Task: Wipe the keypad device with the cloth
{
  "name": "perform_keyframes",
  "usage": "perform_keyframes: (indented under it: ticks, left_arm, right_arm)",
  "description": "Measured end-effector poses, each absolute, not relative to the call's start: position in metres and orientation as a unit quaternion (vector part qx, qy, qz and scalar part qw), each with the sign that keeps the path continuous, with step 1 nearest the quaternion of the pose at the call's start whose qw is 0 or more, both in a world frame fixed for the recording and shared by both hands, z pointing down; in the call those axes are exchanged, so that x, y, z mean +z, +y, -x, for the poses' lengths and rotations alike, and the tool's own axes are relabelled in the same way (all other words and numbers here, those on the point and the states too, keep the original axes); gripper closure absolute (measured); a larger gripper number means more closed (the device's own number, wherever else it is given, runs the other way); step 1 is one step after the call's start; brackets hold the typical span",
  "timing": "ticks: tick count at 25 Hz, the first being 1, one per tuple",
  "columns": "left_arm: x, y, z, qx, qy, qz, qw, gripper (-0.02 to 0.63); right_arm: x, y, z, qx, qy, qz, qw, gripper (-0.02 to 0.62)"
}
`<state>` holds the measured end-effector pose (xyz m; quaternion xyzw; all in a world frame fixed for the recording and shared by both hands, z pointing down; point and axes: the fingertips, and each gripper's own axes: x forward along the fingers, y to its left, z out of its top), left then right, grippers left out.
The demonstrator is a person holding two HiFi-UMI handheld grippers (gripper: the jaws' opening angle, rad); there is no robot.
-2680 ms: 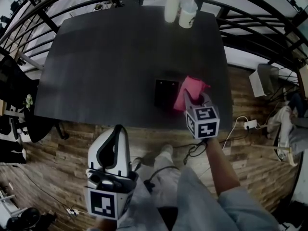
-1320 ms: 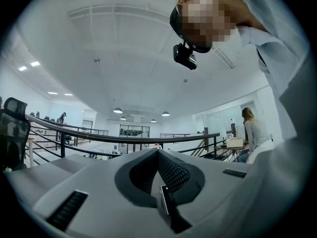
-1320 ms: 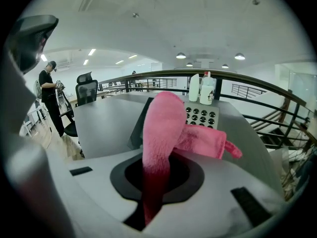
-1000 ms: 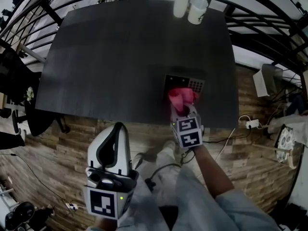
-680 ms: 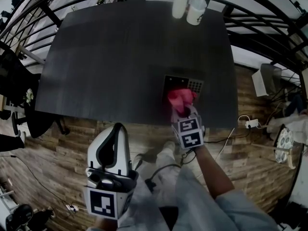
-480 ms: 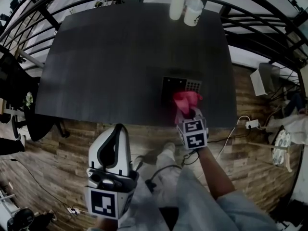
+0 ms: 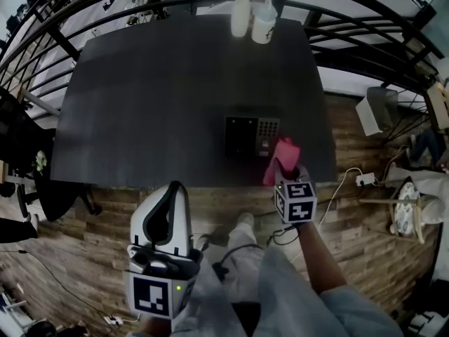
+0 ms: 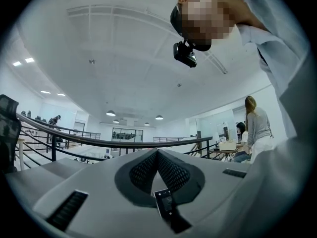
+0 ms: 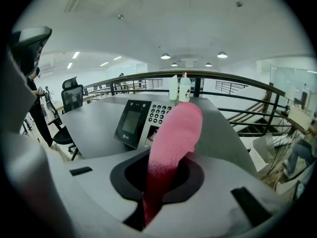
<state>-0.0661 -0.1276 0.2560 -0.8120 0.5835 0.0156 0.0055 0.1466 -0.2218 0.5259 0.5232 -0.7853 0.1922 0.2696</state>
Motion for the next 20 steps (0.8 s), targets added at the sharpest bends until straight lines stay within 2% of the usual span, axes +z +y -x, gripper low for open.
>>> perform_keyframes:
  ticks: [20]
  left_arm:
    - [0.225,-0.12,0.038,0.033,0.552,0.832,0.044,0.598]
  right_arm:
    - [0.383,-0.178,-0.158,0.086,-0.81,-0.562,0.147,0.566]
